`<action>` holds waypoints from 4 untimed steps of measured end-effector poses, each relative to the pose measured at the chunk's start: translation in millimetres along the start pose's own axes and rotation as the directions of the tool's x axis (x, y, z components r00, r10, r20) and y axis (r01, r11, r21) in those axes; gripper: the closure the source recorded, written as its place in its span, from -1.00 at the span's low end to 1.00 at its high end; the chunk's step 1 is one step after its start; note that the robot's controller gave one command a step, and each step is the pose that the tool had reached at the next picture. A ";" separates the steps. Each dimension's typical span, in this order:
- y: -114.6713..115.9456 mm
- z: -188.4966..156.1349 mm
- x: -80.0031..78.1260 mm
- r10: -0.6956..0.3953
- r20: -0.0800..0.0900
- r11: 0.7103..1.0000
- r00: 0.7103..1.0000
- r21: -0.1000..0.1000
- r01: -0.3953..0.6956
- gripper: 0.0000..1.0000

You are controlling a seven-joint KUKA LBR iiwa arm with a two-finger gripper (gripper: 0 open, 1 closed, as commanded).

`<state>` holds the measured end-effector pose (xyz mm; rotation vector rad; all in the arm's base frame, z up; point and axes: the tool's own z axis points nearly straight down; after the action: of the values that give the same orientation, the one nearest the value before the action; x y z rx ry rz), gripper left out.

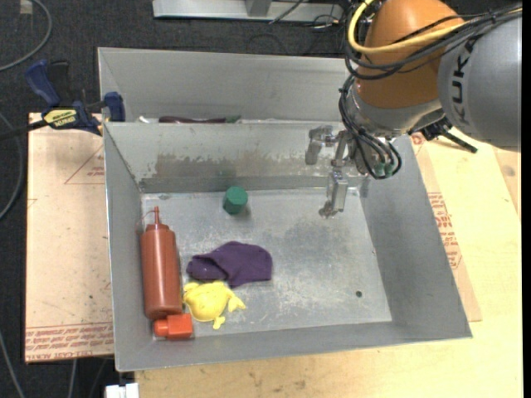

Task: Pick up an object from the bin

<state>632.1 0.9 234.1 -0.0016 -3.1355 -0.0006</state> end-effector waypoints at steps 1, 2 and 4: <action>0.0 -5.2 -1.1 0.000 0.008 1.000 1.000 0.000 0.000 -1.00; 5.2 25.9 -10.5 -0.037 0.017 0.999 0.999 0.001 0.037 -1.00; 18.1 140.5 30.1 -0.101 0.004 0.995 0.995 0.004 0.101 -1.00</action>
Offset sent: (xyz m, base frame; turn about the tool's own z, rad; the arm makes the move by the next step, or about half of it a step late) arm 0.0214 0.0183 -0.1075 -0.1205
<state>601.2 19.1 93.8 0.1578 -3.1357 0.0045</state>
